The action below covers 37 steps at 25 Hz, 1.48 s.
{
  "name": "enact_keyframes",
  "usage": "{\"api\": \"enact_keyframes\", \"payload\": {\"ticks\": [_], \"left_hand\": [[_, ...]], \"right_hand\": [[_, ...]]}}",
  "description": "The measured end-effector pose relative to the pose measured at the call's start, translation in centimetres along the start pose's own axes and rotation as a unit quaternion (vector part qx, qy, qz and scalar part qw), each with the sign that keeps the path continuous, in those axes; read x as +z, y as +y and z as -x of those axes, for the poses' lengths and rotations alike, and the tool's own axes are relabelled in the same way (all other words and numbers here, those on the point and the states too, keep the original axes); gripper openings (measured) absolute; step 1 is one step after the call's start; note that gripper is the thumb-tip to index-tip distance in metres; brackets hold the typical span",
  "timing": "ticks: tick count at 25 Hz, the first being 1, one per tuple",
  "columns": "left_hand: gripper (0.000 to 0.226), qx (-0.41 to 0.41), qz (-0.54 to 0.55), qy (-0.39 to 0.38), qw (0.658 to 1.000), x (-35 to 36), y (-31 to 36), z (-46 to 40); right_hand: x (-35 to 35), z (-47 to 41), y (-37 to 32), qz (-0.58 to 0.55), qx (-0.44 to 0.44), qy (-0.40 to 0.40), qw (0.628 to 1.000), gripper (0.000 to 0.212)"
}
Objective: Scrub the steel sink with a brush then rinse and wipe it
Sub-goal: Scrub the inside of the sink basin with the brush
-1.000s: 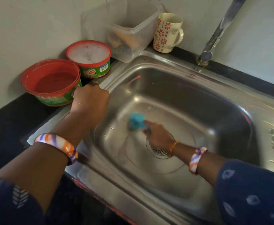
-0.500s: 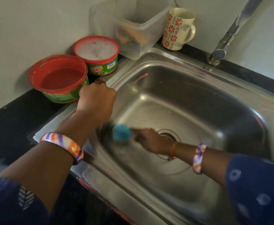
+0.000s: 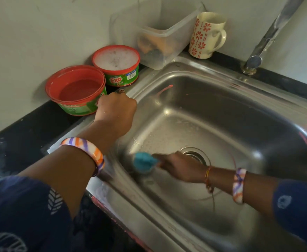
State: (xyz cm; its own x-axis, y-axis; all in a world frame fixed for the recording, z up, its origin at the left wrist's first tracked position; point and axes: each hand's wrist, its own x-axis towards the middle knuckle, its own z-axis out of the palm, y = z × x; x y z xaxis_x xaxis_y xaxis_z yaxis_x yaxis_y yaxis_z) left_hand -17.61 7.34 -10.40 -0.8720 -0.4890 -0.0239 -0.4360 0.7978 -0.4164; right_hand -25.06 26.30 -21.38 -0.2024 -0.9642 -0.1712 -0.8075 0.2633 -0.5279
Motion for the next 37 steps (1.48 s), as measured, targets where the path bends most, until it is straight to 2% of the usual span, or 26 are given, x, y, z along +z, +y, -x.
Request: {"api": "enact_keyframes", "payload": {"ticks": [1,2,3,4,5,7,9,10,11,12,14,15,16,17,19,20,22,23,24,26,28,29,30,32,35,37], "left_hand": [[0.032,-0.003,0.005,-0.005,1.000,0.0,0.0,0.0],[0.032,-0.006,0.009,-0.010,1.000,0.0,0.0,0.0],[0.032,-0.006,0.011,-0.011,1.000,-0.1,0.1,0.1],[0.032,-0.006,0.010,-0.011,1.000,-0.2,0.2,0.1],[0.031,-0.006,0.008,-0.011,1.000,-0.3,0.2,0.1],[0.032,-0.007,0.004,-0.011,1.000,-0.2,0.2,0.0],[0.032,-0.008,0.001,-0.011,1.000,-0.2,0.1,-0.1],[0.032,-0.006,-0.002,-0.011,1.000,-0.2,0.1,-0.1],[0.032,-0.004,-0.003,-0.012,1.000,-0.1,0.1,-0.1],[0.032,-0.005,-0.004,-0.009,1.000,-0.1,0.2,-0.1],[0.031,-0.009,0.001,-0.003,1.000,-0.1,0.3,-0.2],[0.031,-0.010,0.003,0.000,1.000,-0.1,0.3,-0.2],[0.031,-0.010,0.003,0.002,1.000,-0.1,0.3,-0.3],[0.030,-0.010,0.003,0.003,1.000,0.0,0.3,-0.2],[0.029,-0.009,0.002,0.009,1.000,0.0,0.2,-0.2],[0.028,-0.008,0.006,0.012,1.000,0.0,0.1,-0.2],[0.028,-0.006,0.017,0.013,1.000,0.1,0.2,-0.4],[0.028,-0.007,0.020,0.012,1.000,0.2,0.3,-0.4],[0.028,-0.005,0.020,0.013,1.000,0.2,0.2,-0.5],[0.027,-0.006,0.022,0.019,1.000,0.3,0.1,-0.6],[0.026,-0.005,0.025,0.023,0.999,0.5,0.0,-0.6],[0.025,-0.002,0.023,0.024,0.999,0.5,0.1,-0.6],[0.025,0.001,0.020,0.024,1.000,0.4,0.1,-0.6],[0.027,0.006,0.029,0.023,0.999,0.3,-0.1,-0.5],[0.030,0.016,0.035,0.030,0.999,0.4,-0.5,-0.5],[0.030,0.026,0.028,0.036,0.999,0.5,-0.6,-0.6]], "right_hand": [[-1.3,-0.6,1.9,0.038,0.056,0.034,0.997,0.034],[-3.1,-1.7,4.1,0.058,0.159,0.081,0.982,0.034],[-4.9,-2.4,6.0,0.047,0.271,0.132,0.952,0.035],[-5.8,-2.7,7.0,0.024,0.333,0.173,0.927,0.036],[-5.7,-2.5,6.4,-0.014,0.333,0.176,0.926,0.035],[-3.2,-0.8,3.3,-0.083,0.197,0.106,0.971,0.032],[-0.3,2.8,-0.8,-0.050,0.050,-0.007,0.998,0.035],[0.1,3.9,-0.5,0.002,0.001,-0.018,1.000,0.037],[-0.5,3.9,0.7,0.065,0.003,-0.007,0.998,0.039],[-1.8,3.1,2.3,0.101,0.075,0.024,0.992,0.039],[-4.4,1.4,5.9,0.044,0.258,0.104,0.959,0.038],[-4.9,0.9,6.5,0.002,0.284,0.130,0.950,0.037],[-4.4,0.6,6.1,-0.029,0.257,0.120,0.959,0.036],[-3.3,0.7,5.2,-0.060,0.203,0.079,0.974,0.035],[-0.5,2.7,2.7,-0.113,0.108,-0.060,0.986,0.037],[-0.5,4.2,2.0,-0.117,0.075,-0.129,0.982,0.037],[-2.6,6.4,1.5,-0.111,0.089,-0.265,0.954,0.034],[-3.7,7.0,1.2,-0.098,0.092,-0.299,0.945,0.033],[-4.0,7.0,1.0,-0.062,0.083,-0.292,0.951,0.032],[-2.6,4.6,0.3,-0.013,0.037,-0.170,0.985,0.031],[-0.4,0.2,-1.7,-0.026,0.042,-0.048,0.998,0.033],[0.1,-1.6,-2.5,-0.043,0.061,-0.011,0.997,0.034],[0.1,-2.0,-2.3,-0.057,0.050,-0.009,0.997,0.034],[-1.2,0.1,0.1,-0.018,0.069,-0.090,0.993,0.037],[-4.9,7.7,2.3,0.011,0.159,-0.287,0.945,0.038],[-6.1,10.5,1.9,0.023,0.185,-0.307,0.933,0.034]]}}
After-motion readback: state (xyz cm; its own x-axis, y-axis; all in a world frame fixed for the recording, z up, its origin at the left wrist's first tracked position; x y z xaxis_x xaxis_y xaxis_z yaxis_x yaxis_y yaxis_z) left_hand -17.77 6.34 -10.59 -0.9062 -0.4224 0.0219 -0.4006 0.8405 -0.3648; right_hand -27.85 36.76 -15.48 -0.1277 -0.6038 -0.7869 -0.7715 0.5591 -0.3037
